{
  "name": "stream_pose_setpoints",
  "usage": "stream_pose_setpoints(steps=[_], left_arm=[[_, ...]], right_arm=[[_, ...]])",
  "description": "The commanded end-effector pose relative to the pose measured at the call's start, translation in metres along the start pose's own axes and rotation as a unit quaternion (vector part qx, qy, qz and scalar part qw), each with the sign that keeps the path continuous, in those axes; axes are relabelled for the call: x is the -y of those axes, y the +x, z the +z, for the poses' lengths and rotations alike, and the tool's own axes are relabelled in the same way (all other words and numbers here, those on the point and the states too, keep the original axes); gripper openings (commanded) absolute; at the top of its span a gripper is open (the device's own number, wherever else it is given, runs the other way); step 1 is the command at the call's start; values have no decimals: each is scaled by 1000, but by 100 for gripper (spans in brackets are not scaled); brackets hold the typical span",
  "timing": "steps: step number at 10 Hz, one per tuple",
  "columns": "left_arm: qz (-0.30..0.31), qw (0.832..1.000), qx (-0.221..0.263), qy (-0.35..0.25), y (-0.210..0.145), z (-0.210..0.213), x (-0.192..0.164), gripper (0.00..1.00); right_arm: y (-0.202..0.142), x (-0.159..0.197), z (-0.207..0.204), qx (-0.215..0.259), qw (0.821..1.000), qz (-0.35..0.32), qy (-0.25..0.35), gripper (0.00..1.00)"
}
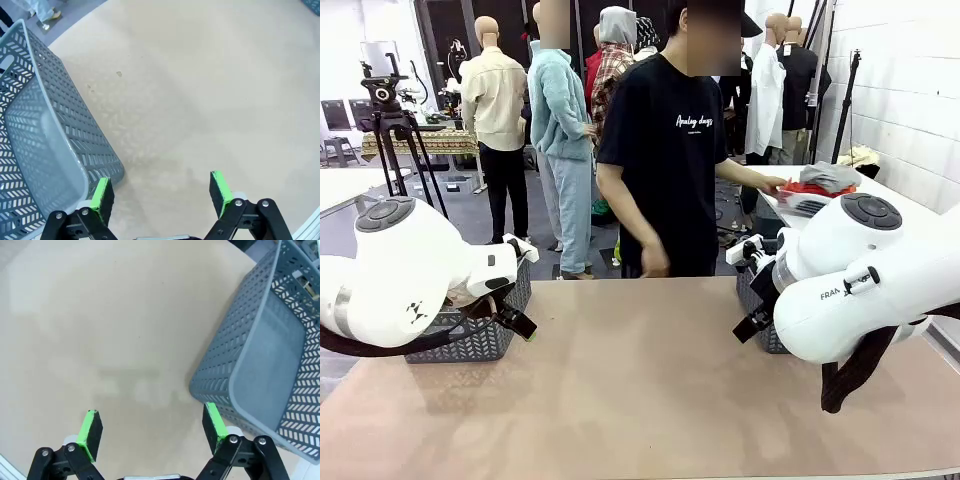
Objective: Sort the tops and bottoms.
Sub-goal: Lift clothes from the center of the table with your left hand.
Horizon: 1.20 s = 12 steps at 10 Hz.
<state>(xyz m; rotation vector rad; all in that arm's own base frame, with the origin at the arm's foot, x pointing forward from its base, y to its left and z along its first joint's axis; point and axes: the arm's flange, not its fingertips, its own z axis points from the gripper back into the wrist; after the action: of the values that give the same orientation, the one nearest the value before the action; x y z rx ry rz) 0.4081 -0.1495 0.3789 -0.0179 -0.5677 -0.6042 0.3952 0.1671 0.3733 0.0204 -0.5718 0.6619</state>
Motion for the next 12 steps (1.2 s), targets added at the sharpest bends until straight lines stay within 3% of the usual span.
stream_pose_setpoints(steps=[1,12], left_arm=[[0,1000,2,1,1,1,0,100],[0,1000,2,1,1,1,0,100]], right_arm=[[0,0,0,0,1000,0,0,100],[0,0,0,0,1000,0,0,100]])
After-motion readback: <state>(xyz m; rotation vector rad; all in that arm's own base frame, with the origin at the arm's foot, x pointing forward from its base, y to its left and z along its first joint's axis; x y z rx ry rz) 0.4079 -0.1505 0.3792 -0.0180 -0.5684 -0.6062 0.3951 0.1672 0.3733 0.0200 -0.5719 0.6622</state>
